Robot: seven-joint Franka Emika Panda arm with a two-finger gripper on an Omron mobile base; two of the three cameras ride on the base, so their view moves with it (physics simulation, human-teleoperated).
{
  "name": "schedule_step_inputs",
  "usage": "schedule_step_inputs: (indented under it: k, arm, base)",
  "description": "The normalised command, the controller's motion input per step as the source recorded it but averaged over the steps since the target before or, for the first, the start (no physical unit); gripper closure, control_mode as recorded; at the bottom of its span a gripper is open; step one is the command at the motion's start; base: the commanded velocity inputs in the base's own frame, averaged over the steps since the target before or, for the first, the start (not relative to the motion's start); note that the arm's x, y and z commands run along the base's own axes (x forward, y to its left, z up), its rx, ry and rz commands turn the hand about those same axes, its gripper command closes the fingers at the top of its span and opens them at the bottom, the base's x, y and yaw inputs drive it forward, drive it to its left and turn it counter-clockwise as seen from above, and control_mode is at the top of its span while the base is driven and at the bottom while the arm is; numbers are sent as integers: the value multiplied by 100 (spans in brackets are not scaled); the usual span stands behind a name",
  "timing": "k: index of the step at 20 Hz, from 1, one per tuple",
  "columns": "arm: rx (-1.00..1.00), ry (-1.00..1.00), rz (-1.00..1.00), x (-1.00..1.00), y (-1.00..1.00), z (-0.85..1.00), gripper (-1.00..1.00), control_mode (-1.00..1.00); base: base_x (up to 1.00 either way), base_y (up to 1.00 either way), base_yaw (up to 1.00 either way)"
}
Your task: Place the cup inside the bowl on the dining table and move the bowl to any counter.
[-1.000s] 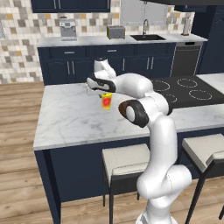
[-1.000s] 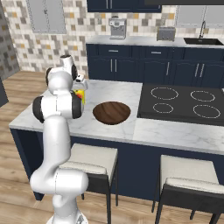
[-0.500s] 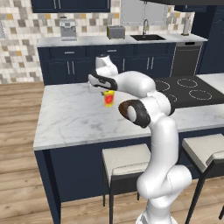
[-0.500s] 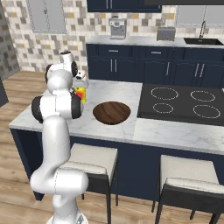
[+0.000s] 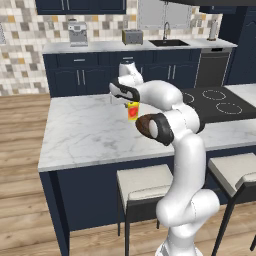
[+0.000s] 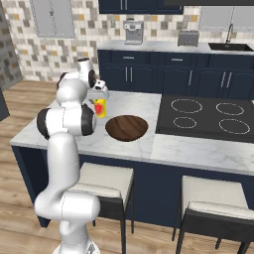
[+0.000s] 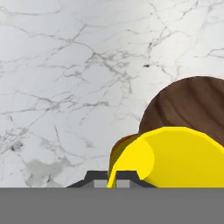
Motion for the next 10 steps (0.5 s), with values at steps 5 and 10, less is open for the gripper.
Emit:
schedule_step_inputs:
  k: [5, 10]
  arm:
    - [0, -3, 0, -2, -41, 0, 100, -100]
    - [0, 0, 0, -3, -45, 0, 100, -100]
  base:
    - [0, 0, 0]
    - [0, 0, 0]
